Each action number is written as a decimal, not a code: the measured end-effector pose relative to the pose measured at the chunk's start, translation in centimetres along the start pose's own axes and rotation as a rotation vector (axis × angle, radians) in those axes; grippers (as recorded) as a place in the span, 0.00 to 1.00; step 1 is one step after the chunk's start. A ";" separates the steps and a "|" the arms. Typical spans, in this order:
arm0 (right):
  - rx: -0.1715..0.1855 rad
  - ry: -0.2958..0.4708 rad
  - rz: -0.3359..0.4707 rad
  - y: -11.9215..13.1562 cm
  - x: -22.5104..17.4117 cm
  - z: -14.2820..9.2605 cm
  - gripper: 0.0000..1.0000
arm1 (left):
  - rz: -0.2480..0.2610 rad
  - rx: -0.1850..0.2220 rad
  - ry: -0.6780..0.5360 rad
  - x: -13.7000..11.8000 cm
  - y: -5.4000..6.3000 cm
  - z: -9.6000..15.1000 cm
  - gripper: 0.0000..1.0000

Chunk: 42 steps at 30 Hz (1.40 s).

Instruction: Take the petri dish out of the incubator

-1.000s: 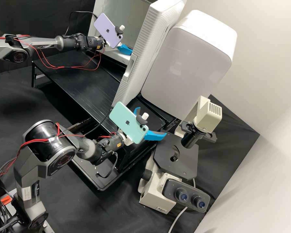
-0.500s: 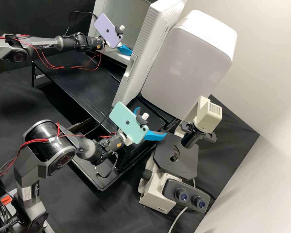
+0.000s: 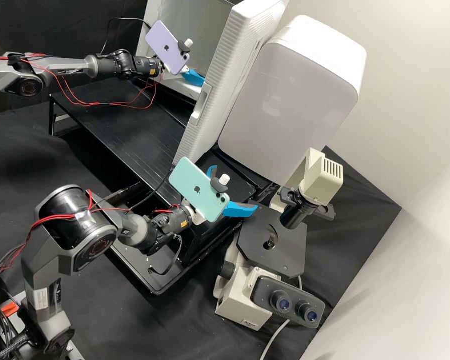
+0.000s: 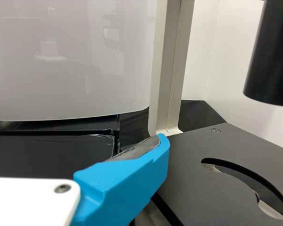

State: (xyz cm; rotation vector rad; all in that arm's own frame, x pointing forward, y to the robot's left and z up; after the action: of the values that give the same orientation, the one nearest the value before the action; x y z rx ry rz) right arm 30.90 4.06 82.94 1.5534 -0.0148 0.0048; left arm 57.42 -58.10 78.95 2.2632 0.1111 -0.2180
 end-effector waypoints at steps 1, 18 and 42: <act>0.000 0.000 0.000 0.0 0.0 0.0 1.00 | 0.000 -0.001 0.000 0.0 0.0 0.0 0.00; 0.000 0.000 0.000 0.0 0.0 0.0 1.00 | -0.002 -0.009 -0.030 -0.9 0.2 0.2 0.00; 0.000 0.000 0.000 0.0 0.0 0.0 1.00 | -0.006 -0.186 -0.086 -3.3 0.1 0.5 0.00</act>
State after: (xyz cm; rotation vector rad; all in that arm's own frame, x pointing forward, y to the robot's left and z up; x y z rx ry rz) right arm 30.90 4.06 82.94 1.5534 -0.0148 0.0048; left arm 54.17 -58.57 79.36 2.0653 0.0886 -0.2960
